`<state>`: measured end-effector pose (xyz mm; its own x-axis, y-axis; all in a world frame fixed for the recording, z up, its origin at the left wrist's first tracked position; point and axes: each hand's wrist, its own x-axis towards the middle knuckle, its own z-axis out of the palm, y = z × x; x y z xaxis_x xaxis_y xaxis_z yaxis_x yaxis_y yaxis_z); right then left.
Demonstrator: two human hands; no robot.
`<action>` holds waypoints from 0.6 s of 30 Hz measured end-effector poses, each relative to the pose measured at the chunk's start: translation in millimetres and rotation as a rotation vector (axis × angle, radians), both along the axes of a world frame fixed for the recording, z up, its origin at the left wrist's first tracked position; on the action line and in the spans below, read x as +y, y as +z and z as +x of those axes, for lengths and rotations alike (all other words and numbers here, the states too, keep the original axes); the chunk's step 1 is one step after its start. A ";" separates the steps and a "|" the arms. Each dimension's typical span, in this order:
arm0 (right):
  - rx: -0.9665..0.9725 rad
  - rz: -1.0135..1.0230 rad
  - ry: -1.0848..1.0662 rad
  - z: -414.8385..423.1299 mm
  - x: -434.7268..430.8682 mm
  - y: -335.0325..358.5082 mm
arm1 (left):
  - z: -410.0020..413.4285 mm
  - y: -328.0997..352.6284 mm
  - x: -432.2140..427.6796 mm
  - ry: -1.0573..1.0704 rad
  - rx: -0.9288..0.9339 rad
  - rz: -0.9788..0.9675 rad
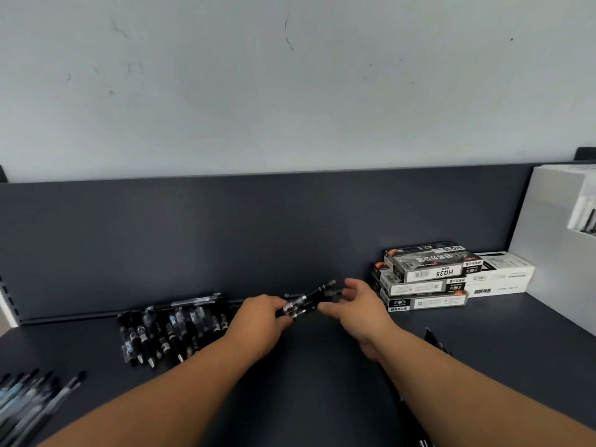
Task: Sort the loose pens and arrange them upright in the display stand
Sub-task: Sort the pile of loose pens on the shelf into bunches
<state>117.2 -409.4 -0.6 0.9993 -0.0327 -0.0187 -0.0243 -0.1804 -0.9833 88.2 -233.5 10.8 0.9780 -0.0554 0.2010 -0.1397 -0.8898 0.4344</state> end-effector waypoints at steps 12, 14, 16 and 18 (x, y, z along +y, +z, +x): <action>-0.114 0.126 0.264 -38.0 36.9 40.2 | -32.2 12.7 11.4 -0.127 0.014 -0.428; -0.161 -0.021 0.269 -40.1 39.0 42.5 | -35.3 11.1 15.0 -0.104 0.005 -0.379; -0.178 -0.137 0.292 -42.9 42.9 40.6 | -38.7 7.5 18.4 -0.083 0.005 -0.295; -0.163 -0.189 0.304 -46.7 45.5 38.0 | -42.4 5.1 19.3 -0.082 0.021 -0.297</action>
